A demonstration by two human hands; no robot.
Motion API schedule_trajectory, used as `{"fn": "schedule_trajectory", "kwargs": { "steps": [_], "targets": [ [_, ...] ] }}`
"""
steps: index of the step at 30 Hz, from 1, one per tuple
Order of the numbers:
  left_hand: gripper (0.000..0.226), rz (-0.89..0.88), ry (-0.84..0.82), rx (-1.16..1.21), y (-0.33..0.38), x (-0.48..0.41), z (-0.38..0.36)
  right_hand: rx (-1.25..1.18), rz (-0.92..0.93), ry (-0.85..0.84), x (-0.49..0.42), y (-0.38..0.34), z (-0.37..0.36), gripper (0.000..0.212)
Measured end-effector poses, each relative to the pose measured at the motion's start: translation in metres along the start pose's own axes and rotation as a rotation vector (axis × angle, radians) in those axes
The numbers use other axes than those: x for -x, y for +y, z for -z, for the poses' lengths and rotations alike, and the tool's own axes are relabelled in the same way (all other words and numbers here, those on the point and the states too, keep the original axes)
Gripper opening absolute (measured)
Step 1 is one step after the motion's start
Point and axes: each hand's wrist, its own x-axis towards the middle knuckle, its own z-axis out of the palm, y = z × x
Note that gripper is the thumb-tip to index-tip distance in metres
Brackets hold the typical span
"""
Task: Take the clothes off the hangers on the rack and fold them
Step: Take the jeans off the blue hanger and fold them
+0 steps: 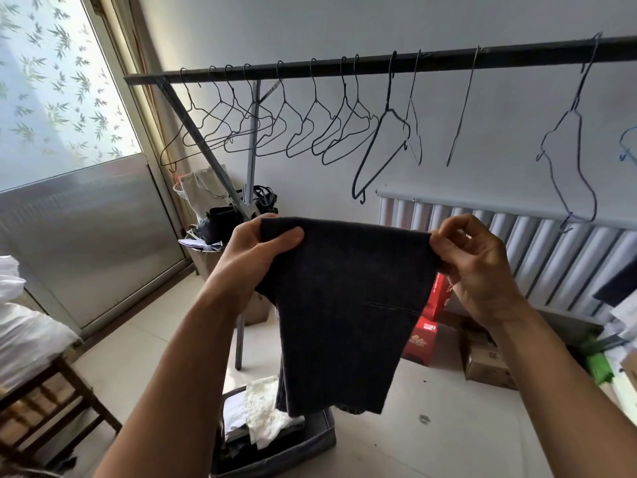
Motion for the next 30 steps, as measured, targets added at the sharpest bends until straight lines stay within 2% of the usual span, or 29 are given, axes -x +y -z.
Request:
{"fn": "schedule_trajectory", "kwargs": {
  "steps": [2,5,7,9,12,14,16,18,20,22,25,26,27,30],
  "targets": [
    [0.016,-0.051,0.014,-0.157,0.003,-0.004,-0.005,0.171,0.012,0.143,-0.002,0.01,0.001,0.032],
    [0.011,-0.106,0.071,-0.26,-0.003,-0.011,-0.018,0.526,0.057,0.328,0.0,0.015,-0.011,0.019],
    [0.013,-0.092,0.116,-0.231,-0.009,-0.016,-0.026,0.619,0.055,0.236,0.008,0.016,-0.023,0.013],
    [0.015,-0.054,0.137,-0.128,-0.013,-0.017,-0.035,0.551,-0.035,0.04,0.019,0.018,-0.039,0.011],
    [0.02,-0.043,0.164,-0.078,-0.016,-0.02,-0.041,0.343,-0.192,-0.167,0.036,0.025,-0.062,0.04],
    [0.023,-0.033,0.187,-0.054,-0.016,-0.021,-0.043,0.324,-0.247,-0.27,0.042,0.035,-0.069,0.059],
    [0.025,-0.022,0.244,-0.039,-0.017,-0.021,-0.045,0.378,-0.262,-0.337,0.048,0.046,-0.075,0.08],
    [0.025,-0.002,0.291,0.009,-0.016,-0.019,-0.052,0.54,-0.177,-0.305,0.052,0.058,-0.079,0.093],
    [0.027,0.028,0.306,0.076,-0.013,-0.017,-0.058,0.622,-0.098,-0.192,0.053,0.062,-0.082,0.084],
    [0.029,0.048,0.3,0.122,-0.01,-0.015,-0.064,0.668,-0.043,-0.057,0.05,0.062,-0.081,0.054],
    [0.044,0.013,0.194,0.13,0.002,-0.005,-0.067,0.683,0.031,0.024,0.041,0.058,-0.072,0.009],
    [0.054,-0.015,0.134,0.126,0.005,-0.002,-0.064,0.633,0.03,0.034,0.038,0.053,-0.068,0.004],
    [0.061,-0.049,0.092,0.11,0.006,0.0,-0.059,0.571,0.017,0.042,0.036,0.049,-0.065,0.009],
    [0.071,-0.14,0.151,-0.009,-0.009,0.006,-0.034,0.4,-0.033,0.068,0.027,0.034,-0.053,0.013]
  ]
}}
